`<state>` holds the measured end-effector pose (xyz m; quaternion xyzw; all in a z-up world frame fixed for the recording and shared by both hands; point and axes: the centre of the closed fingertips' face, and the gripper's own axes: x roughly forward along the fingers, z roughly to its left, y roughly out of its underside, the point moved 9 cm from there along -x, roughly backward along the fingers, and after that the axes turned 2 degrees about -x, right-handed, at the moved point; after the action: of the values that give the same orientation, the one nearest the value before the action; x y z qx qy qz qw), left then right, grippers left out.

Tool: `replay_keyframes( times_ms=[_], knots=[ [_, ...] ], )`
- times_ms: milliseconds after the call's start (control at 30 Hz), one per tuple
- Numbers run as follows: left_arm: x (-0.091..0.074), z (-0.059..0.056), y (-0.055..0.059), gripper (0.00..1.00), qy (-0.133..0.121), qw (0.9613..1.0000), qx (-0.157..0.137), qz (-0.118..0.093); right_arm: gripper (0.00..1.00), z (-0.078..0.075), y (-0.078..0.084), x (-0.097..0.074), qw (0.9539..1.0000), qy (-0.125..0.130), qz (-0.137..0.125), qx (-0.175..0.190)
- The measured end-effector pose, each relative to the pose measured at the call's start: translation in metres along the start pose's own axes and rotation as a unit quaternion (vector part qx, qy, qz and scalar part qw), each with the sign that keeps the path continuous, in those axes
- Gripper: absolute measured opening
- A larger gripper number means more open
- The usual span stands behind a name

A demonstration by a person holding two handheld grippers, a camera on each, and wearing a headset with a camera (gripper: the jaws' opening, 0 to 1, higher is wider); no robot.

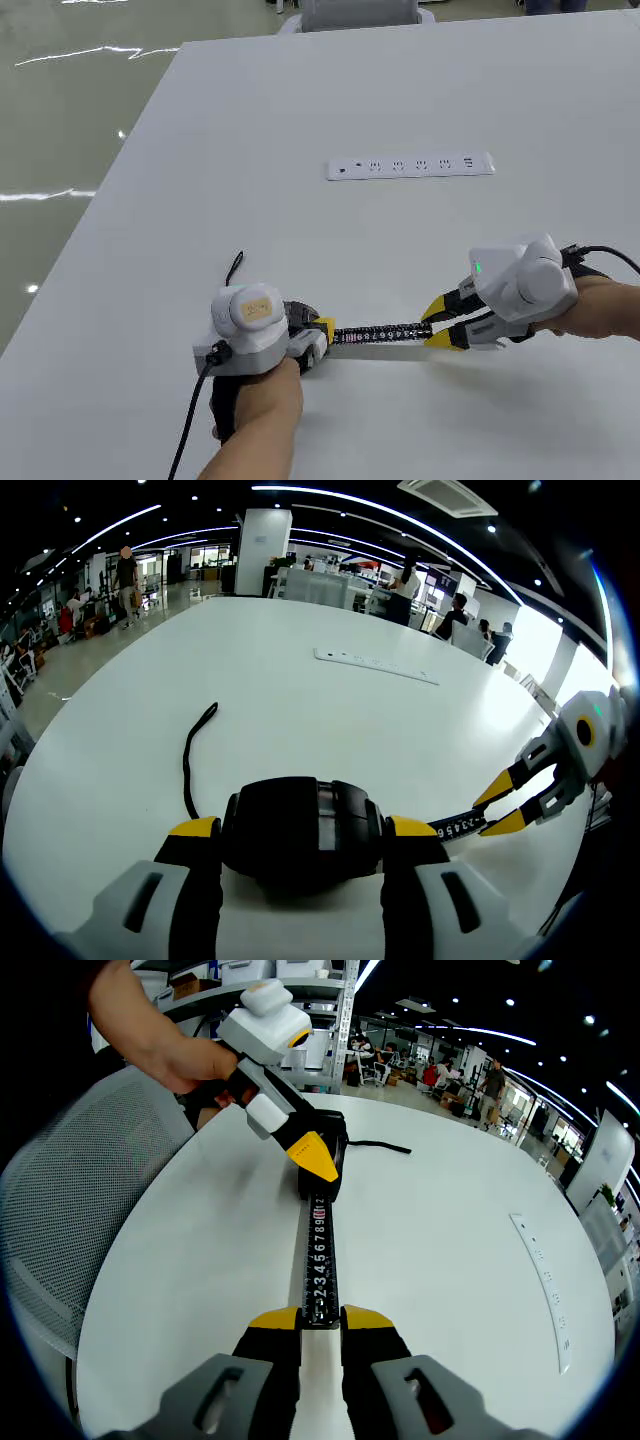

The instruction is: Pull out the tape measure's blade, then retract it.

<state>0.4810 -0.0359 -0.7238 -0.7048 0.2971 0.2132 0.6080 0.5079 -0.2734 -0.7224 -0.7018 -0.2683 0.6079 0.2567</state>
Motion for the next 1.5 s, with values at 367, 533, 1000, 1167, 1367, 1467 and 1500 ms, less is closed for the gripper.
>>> replay_keyframes(
  times_ms=[367, 533, 1000, 1167, 1367, 1467, 1500],
  knots=[
    [0.0, 0.0, 0.0, 0.61, 0.001, 1.0, 0.001, 0.001, 0.14, 0.0, -0.004, 0.006, 1.0, -0.003, -0.004, 0.002],
    [0.0, 0.0, 0.0, 0.61, 0.002, 1.0, 0.002, 0.002, 0.14, 0.0, -0.005, 0.007, 1.0, -0.004, -0.004, 0.002],
    [-0.001, 0.001, 0.0, 0.61, 0.006, 1.0, 0.005, 0.001, 0.14, 0.001, -0.011, 0.013, 0.9999, -0.007, -0.007, 0.004],
    [0.0, 0.001, 0.0, 0.61, 0.006, 1.0, 0.003, 0.0, 0.14, 0.001, -0.012, 0.015, 0.9999, -0.006, -0.007, 0.005],
    [-0.001, 0.001, 0.0, 0.61, 0.006, 1.0, 0.002, 0.0, 0.14, 0.001, -0.015, 0.018, 0.9999, -0.007, -0.01, 0.006],
    [-0.001, 0.001, 0.0, 0.61, 0.006, 1.0, 0.001, 0.0, 0.14, 0.001, -0.016, 0.019, 0.9999, -0.007, -0.011, 0.006],
    [-0.001, 0.001, 0.0, 0.61, 0.006, 1.0, 0.0, 0.0, 0.14, 0.001, -0.016, 0.02, 0.9999, -0.008, -0.011, 0.006]
  ],
)
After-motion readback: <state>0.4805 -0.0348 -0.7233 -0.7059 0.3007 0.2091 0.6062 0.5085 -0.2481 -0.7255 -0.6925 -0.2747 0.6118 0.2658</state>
